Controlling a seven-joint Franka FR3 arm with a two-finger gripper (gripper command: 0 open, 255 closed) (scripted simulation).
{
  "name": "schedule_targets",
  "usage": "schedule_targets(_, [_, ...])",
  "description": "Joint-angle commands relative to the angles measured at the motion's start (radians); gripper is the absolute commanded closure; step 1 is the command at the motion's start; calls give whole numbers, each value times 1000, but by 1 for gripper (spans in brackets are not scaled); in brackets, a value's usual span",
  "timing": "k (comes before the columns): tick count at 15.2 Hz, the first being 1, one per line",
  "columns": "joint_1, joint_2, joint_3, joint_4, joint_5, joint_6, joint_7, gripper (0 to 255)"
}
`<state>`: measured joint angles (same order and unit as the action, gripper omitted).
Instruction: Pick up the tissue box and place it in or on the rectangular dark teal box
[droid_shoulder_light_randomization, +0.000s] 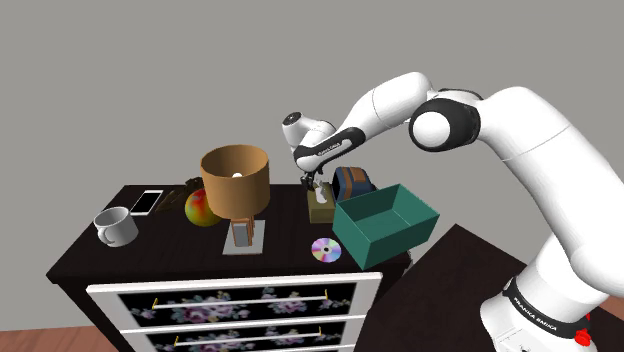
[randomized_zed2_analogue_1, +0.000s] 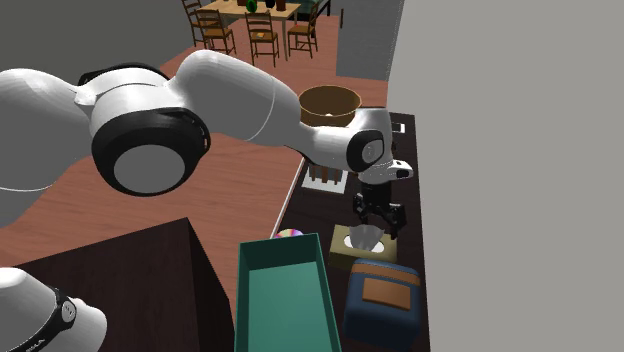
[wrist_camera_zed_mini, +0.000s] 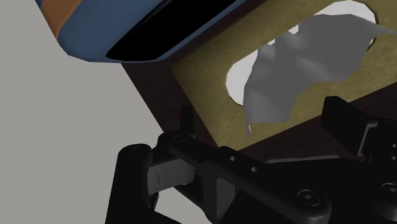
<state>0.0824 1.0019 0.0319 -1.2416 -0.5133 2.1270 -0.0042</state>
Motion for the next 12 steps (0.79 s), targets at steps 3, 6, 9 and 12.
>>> schedule_targets(3, [-2,4,-1,-2,-2,8,1,0])
schedule_targets(6, [-2,4,-1,-2,-2,8,1,0])
schedule_targets(9, [-2,4,-1,-2,-2,7,1,255])
schedule_targets(12, [-2,7,-1,2,-1,6,0,255])
